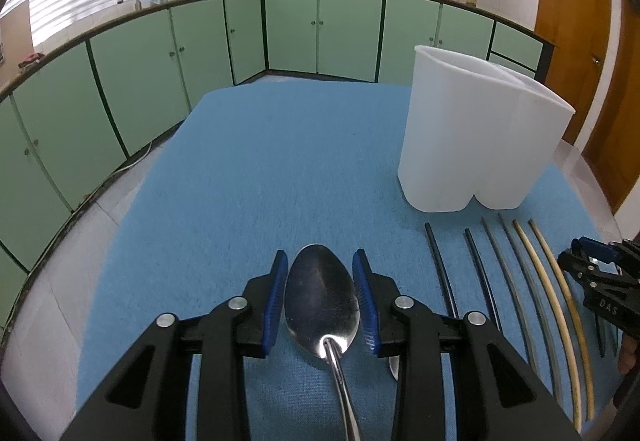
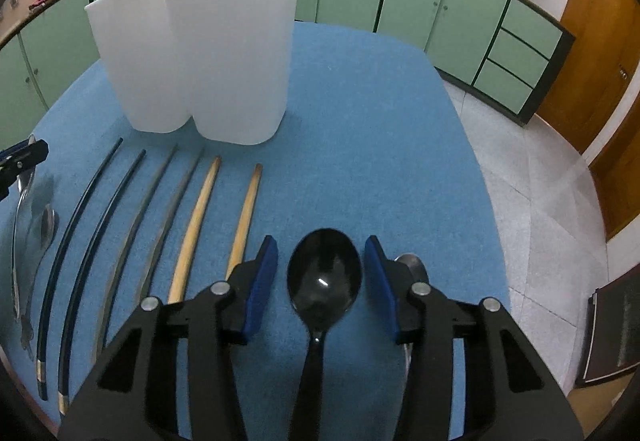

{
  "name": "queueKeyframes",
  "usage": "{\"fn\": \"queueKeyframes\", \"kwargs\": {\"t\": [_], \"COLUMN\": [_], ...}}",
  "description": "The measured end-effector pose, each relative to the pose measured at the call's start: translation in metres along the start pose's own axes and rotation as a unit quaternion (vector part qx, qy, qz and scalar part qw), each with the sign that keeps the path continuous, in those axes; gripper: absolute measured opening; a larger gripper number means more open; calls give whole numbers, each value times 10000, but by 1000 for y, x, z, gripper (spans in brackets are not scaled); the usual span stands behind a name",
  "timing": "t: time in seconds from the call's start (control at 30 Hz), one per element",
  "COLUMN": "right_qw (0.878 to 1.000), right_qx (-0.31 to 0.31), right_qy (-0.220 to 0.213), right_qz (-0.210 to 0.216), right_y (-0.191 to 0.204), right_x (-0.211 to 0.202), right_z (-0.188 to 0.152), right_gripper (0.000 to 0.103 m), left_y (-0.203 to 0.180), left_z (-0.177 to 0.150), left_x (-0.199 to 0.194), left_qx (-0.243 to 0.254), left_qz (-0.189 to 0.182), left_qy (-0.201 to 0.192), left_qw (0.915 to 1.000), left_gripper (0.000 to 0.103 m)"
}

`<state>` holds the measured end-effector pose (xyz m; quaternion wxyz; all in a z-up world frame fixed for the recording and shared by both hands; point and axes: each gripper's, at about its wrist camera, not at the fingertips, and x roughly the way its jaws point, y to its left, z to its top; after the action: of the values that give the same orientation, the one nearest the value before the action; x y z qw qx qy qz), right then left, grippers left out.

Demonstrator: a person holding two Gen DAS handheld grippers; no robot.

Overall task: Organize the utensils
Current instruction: 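Grasp the large silver spoon with the left tool while the right tool grasps the black spoon, then carry both spoons to the white holder and open both tools to drop them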

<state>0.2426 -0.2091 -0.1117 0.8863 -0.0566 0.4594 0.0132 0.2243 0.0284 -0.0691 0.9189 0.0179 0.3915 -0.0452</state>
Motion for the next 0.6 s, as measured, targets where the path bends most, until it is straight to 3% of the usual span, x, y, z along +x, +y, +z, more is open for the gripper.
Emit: {"fn": "queueKeyframes", "kwargs": {"t": [0.23,0.6], "right_qw": [9996,9861], "right_qx": [49,379], "right_qy": [-207,-1500], "right_qz": [199,600], "right_y": [2,-11], "right_x": [-17,-93], "right_z": [0,5], "right_gripper": [34,34], "left_y": [-2,3], "left_z": [-1,7], "left_x": [-15,-72], "left_qx": [37,-58], "left_qz": [-27,-177], "left_qy": [-149,-1051], "left_qw": [9999,9943], "left_gripper": [33,33]}}
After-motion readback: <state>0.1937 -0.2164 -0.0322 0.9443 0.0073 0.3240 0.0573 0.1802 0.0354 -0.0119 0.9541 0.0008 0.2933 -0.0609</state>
